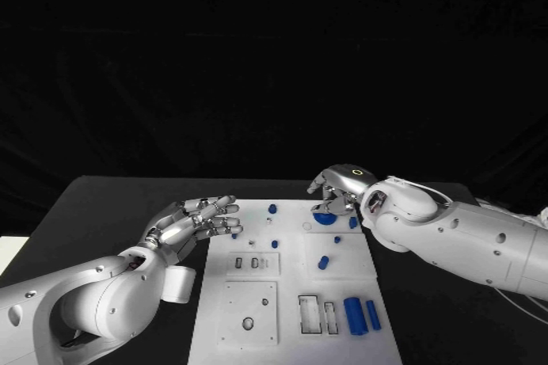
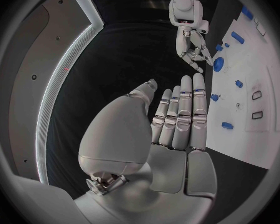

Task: Assemble the parts on the task board

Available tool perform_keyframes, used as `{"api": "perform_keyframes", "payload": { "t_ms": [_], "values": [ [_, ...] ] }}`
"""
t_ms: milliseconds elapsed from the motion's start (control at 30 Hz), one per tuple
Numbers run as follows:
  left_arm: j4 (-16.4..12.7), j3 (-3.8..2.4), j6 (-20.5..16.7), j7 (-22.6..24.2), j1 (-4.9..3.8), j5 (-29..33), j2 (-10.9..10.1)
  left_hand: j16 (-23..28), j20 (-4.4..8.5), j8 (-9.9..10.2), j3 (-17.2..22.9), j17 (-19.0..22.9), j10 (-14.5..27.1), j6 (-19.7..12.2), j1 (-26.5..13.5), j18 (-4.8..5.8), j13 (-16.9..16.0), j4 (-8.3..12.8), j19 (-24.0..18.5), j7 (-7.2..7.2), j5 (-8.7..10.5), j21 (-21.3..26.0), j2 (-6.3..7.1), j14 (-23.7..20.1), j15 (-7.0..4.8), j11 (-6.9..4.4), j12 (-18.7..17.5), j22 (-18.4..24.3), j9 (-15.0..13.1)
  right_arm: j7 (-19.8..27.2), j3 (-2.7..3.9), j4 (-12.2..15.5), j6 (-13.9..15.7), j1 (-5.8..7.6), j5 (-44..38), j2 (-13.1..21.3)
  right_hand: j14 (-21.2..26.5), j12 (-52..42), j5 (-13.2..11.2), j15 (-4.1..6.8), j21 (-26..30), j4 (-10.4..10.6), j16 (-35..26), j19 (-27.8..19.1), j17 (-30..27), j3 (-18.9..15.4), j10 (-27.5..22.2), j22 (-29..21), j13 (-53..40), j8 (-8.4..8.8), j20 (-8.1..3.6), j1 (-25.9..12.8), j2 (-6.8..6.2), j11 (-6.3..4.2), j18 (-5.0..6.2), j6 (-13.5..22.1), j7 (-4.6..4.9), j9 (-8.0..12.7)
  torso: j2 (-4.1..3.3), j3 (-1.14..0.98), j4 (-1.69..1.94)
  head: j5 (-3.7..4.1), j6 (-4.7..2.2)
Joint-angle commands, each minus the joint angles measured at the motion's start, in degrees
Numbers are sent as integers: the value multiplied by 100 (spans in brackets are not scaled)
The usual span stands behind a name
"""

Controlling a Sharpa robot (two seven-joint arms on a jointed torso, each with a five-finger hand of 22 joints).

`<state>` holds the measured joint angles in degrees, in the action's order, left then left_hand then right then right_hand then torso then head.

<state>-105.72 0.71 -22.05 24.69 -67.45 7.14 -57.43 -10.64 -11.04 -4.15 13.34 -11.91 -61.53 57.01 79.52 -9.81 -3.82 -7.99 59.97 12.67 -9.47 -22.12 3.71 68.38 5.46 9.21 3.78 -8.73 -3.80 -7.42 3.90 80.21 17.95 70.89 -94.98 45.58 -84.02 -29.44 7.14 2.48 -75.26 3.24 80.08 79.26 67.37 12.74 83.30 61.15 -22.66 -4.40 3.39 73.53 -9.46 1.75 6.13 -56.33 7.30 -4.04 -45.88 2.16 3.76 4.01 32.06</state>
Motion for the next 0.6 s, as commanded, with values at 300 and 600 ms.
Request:
{"api": "perform_keyframes", "payload": {
  "t_ms": [300,600],
  "values": [
    [27,-3,92,20,-6,37,18,20,-1,28,-13,-11,55,-24,34,-42,8,38,-39,17,26,9,20,-46,2,4,-20,9,8,-550,10,-1,-738,16,696,229,-406,-5312,299,-91,-453,891,585,261,1151,-1110,280,740,-5898,-134,90,233,69,116,-195,134,68,-3,-5,-14,-22,-13,11],
    [38,-3,96,30,-5,37,30,20,-2,28,-12,-11,55,-24,33,-42,8,39,-40,17,26,9,20,-46,2,4,-20,9,7,-591,11,-151,-909,2,615,144,-424,-5512,333,-103,-514,994,638,292,1274,-1129,365,844,-6142,-201,98,302,104,119,-210,91,64,-13,-8,-8,-24,-17,41]
  ]
}}
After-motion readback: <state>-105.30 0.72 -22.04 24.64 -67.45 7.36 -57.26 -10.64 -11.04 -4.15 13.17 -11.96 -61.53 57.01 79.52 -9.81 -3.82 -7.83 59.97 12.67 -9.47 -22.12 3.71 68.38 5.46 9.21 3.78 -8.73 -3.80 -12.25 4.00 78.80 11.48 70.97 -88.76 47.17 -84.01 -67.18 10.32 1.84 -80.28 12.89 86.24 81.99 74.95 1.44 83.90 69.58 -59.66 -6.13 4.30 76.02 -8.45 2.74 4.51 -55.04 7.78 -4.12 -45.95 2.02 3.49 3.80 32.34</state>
